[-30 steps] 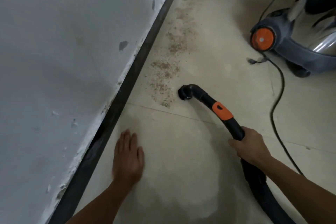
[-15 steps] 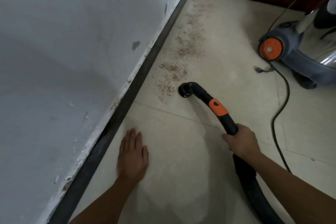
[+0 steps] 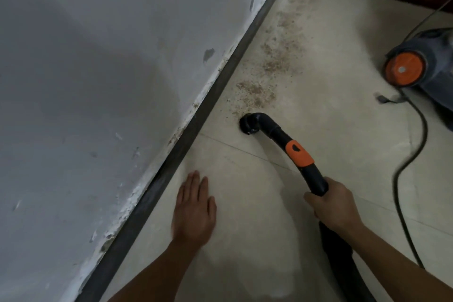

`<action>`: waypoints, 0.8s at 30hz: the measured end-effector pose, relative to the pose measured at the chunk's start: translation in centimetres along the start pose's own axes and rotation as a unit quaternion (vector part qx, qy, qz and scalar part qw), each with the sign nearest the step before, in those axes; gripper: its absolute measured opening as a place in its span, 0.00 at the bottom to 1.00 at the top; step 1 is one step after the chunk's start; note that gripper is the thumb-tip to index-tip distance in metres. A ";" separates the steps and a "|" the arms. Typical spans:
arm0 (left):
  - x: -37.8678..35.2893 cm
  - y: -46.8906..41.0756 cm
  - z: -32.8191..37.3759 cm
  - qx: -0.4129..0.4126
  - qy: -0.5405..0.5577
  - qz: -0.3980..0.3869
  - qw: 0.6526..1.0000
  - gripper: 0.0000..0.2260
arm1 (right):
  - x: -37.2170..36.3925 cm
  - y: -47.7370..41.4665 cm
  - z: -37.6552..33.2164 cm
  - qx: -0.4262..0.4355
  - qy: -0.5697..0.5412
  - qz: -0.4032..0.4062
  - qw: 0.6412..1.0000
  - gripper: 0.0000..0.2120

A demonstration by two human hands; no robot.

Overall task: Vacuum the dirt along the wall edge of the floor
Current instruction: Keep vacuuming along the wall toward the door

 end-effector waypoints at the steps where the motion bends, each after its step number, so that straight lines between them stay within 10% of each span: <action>1: 0.0 0.0 0.0 0.000 -0.001 0.002 1.000 0.25 | 0.0 -0.9 -0.7 0.003 -0.001 0.009 1.000 0.07; 24: 0.3 0.1 0.0 -0.005 0.012 0.016 1.000 0.24 | -4.5 -7.9 -9.6 -0.022 -0.070 -0.046 0.996 0.07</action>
Point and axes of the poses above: each hand's wrist, its own y-axis away from the middle knuckle, its own x-axis out of the back of the hand, z = x × y, the point moved 5 cm from there along -y, towards the middle knuckle, and after that the axes turned 14 degrees about -y, right-handed, at the moved point
